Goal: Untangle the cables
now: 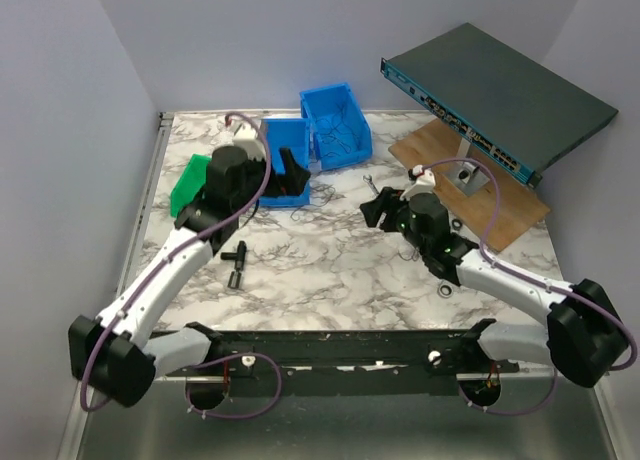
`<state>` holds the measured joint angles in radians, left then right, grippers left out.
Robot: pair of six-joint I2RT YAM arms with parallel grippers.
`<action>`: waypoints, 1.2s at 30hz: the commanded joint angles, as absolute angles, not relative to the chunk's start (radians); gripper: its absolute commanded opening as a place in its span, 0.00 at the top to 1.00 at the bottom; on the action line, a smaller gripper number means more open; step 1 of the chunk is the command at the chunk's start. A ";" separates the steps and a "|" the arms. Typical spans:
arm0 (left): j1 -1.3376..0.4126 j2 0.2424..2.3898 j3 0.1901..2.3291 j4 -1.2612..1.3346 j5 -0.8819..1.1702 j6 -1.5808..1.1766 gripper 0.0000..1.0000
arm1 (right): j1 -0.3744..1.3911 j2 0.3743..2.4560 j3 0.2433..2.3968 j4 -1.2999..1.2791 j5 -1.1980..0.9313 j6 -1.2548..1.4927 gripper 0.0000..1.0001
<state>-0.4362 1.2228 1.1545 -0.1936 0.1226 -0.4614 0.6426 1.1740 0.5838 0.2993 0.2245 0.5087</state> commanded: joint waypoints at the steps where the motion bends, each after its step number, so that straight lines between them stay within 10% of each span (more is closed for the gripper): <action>1: -0.459 1.018 0.826 -0.045 -0.019 -0.501 0.01 | 0.658 1.296 0.675 0.235 0.121 0.580 0.34; 14: -0.567 0.583 0.170 0.410 -0.284 -0.422 0.06 | 0.667 1.654 0.849 0.332 0.076 0.749 0.35; 31: -0.568 0.592 0.187 0.386 -0.328 -0.431 0.05 | 0.667 1.998 1.073 0.465 0.150 0.860 0.40; 36: -0.568 0.607 0.199 0.376 -0.329 -0.425 0.05 | 0.667 2.063 1.157 0.405 0.246 0.888 0.80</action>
